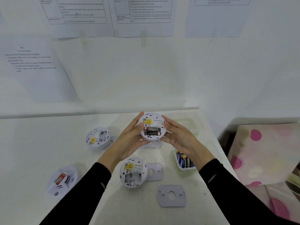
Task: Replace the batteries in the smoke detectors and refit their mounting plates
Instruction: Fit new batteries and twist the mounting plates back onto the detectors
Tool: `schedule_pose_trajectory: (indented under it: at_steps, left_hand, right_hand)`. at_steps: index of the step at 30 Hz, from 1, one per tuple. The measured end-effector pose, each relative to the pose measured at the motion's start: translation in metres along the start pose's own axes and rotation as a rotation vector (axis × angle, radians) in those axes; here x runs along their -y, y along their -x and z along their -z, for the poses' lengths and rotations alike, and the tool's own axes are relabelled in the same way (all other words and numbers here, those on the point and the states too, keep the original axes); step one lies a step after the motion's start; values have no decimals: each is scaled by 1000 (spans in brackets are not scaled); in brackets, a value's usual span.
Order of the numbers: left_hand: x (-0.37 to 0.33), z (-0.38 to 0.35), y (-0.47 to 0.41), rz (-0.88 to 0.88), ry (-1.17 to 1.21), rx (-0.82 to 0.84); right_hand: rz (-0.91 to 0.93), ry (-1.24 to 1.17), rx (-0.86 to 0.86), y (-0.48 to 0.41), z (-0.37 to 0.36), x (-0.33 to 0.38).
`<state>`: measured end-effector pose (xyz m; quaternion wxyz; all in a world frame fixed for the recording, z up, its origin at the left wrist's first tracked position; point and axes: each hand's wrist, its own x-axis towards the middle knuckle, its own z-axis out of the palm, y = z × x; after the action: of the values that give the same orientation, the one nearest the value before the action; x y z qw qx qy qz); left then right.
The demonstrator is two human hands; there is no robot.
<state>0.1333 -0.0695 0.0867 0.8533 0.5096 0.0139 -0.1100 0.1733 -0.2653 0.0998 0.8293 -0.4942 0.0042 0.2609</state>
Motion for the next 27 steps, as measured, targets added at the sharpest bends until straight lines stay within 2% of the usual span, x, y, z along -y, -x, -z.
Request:
schedule_pose_trajectory:
  at_steps: [6, 12, 13, 15, 18, 20, 25, 27]
  left_hand:
    - [7, -3, 0, -79, -91, -50]
    - [20, -12, -3, -328, -612, -207]
    - [21, -12, -3, -340, -629, -212]
    - [19, -12, -2, -296, -502, -194]
    - [15, -7, 1, -205, -176, -165]
    - [11, -2, 4, -189, -110, -181]
    - [15, 0, 10, -167, -66, -190]
    - [19, -1, 13, -152, -40, -191]
  right_hand:
    - [18, -47, 5, 1, -2, -6]
    - [46, -5, -45, 0, -2, -11]
    - [60, 17, -51, 2, -3, -12]
    - [103, 86, -71, 8, -5, -16]
    - [245, 366, -142, 29, -2, -26]
    - [367, 608, -144, 48, 7, -39]
    - [505, 1165, 182, 87, 44, -91]
    - [527, 1335, 251, 95, 62, -107]
